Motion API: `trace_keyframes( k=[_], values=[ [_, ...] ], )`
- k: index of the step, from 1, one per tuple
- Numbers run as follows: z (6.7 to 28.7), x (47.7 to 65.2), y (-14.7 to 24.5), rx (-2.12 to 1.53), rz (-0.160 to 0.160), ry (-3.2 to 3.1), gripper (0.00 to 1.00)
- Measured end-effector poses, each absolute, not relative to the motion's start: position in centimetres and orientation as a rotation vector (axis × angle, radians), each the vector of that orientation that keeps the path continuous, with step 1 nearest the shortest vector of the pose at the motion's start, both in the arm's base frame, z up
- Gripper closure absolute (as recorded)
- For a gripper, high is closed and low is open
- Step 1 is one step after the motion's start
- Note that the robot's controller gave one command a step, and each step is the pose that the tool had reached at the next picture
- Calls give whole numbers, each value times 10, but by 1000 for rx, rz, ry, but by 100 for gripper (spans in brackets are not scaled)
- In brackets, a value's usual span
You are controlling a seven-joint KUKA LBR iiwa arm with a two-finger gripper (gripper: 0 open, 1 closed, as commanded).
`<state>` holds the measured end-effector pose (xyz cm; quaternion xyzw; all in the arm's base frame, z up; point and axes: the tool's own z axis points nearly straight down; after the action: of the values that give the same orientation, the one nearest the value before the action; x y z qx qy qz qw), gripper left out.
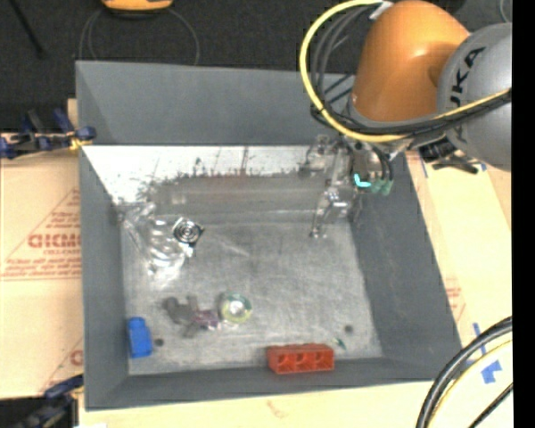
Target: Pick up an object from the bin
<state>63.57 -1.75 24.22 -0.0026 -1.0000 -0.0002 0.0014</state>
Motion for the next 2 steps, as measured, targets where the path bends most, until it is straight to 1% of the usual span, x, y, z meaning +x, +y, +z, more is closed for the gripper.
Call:
trace_keyframes(
  k=[1, 2],
  values=[
    [122, 626, 76, 40, -4, -3138, 0],
    [78, 576, 51, 509, 1, -3110, 0]
  ],
)
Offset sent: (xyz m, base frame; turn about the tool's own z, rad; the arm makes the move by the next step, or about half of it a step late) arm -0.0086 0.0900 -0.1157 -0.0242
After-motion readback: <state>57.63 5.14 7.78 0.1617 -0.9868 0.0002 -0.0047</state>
